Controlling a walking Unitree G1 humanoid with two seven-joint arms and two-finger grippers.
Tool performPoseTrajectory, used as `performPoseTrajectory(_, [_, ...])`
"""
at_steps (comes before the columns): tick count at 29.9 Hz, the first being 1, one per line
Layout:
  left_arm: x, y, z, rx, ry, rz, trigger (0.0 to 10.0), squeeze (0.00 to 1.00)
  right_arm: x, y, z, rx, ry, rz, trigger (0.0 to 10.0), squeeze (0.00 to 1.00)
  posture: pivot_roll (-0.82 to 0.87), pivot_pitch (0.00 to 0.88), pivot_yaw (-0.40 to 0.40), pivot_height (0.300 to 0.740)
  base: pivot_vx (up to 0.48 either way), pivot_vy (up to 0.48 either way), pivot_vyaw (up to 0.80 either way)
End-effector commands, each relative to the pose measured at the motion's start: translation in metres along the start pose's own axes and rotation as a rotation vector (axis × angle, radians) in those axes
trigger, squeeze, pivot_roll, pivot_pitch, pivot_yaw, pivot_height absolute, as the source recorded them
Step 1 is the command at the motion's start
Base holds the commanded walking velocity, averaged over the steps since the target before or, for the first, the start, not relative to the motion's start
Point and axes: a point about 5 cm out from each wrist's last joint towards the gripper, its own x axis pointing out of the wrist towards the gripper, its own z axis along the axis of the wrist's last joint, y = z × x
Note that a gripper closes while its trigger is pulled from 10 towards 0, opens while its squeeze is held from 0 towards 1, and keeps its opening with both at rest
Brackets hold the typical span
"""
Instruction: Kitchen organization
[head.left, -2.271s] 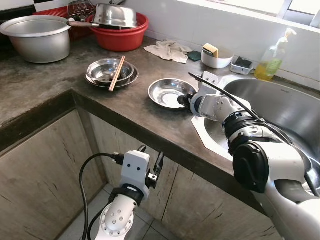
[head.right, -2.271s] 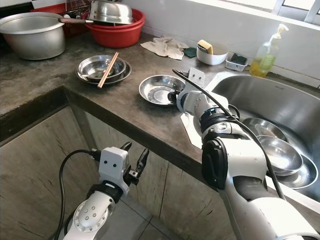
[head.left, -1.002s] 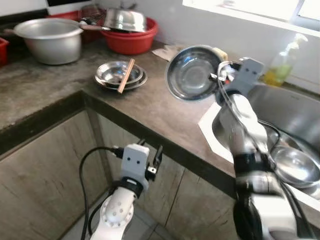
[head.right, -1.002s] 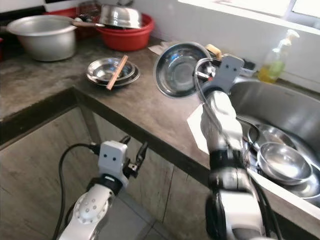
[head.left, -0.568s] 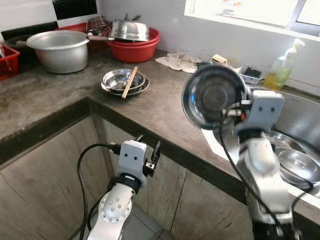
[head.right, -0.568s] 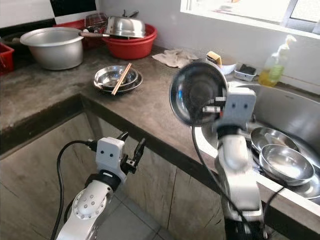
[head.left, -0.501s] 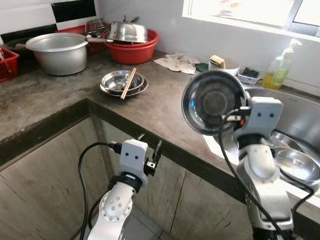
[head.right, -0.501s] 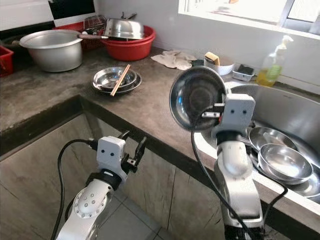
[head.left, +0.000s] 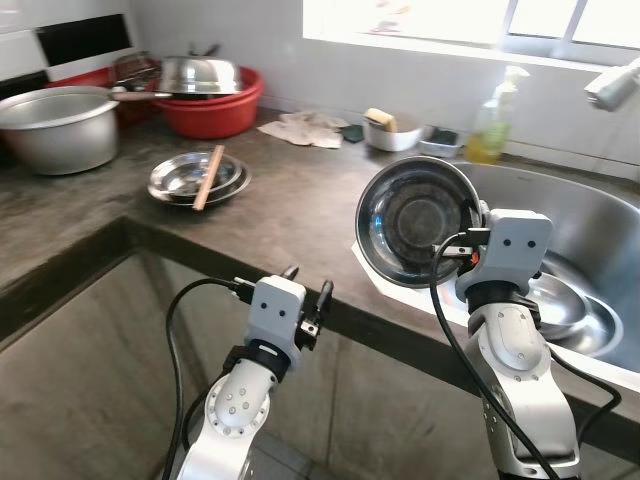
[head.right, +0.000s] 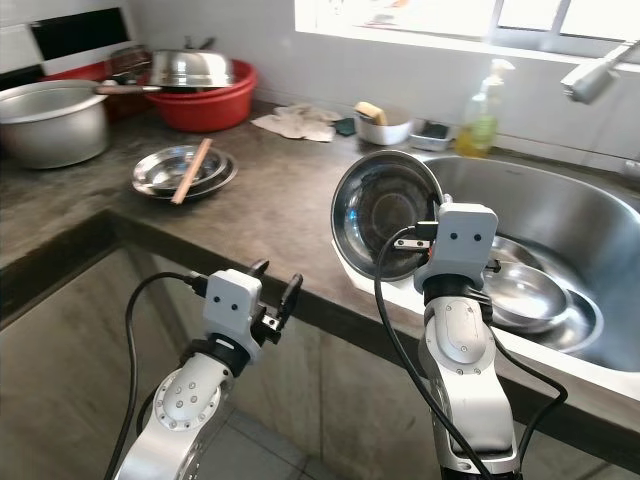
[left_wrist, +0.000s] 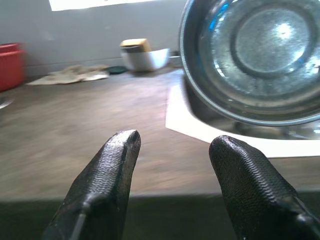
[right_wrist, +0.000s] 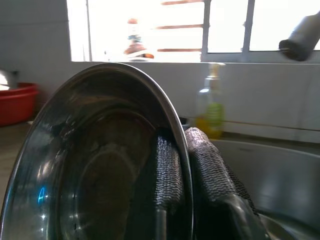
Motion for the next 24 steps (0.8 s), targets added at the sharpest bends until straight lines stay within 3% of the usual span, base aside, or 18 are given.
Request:
performPoseTrajectory(1, [0.002, -0.001, -0.001, -0.001, -0.007, -0.005, 10.0, 0.00, 0.000, -0.001, 0.012, -0.002, -0.043, -0.006, 0.0, 0.00, 0.02, 0.000, -0.033, 0.740, 0.000, -0.431, -0.79])
performPoseTrajectory(7, [0.004, 0.002, -0.004, -0.031, 0.006, 0.022, 10.0, 0.00, 0.002, -0.002, 0.016, -0.007, -0.054, -0.017, 0.0, 0.00, 0.02, 0.000, -0.036, 0.740, 0.095, -0.259, -0.79])
performPoseTrajectory(13, [0.003, 0.003, -0.004, -0.027, 0.007, 0.036, 10.0, 0.00, 0.010, 0.005, 0.013, -0.021, -0.013, 0.030, 0.0, 0.00, 0.02, 0.000, -0.044, 0.740, 0.000, 0.000, 0.00])
performPoseTrajectory(14, [0.003, 0.003, -0.005, -0.028, 0.008, 0.034, 10.0, 0.00, 0.011, 0.005, 0.012, -0.027, -0.003, 0.033, 0.8, 0.00, 0.02, 0.000, -0.044, 0.740, 0.000, 0.000, 0.00])
performPoseTrajectory(15, [0.003, 0.003, -0.005, -0.027, 0.009, 0.033, 10.0, 0.00, 0.012, 0.005, 0.011, -0.028, 0.005, 0.034, 8.1, 0.00, 0.02, 0.000, -0.044, 0.740, 0.000, 0.000, 0.00])
performPoseTrajectory(16, [0.003, 0.003, -0.005, -0.027, 0.009, 0.033, 10.0, 0.00, 0.012, 0.005, 0.011, -0.028, 0.005, 0.034, 8.1, 0.00, 0.02, 0.000, -0.044, 0.740, 0.000, 0.000, 0.00])
performPoseTrajectory(17, [0.002, 0.003, -0.005, -0.029, 0.008, 0.035, 10.0, 0.00, 0.015, 0.006, 0.011, -0.024, 0.017, 0.039, 10.0, 0.00, 0.02, 0.000, -0.044, 0.740, 0.000, 0.000, 0.00])
performPoseTrajectory(24, [0.001, 0.004, -0.004, -0.028, 0.011, 0.043, 10.0, 0.00, 0.035, 0.005, 0.001, -0.061, 0.106, 0.051, 10.0, 0.00, 0.02, 0.000, -0.046, 0.740, 0.000, 0.000, 0.00])
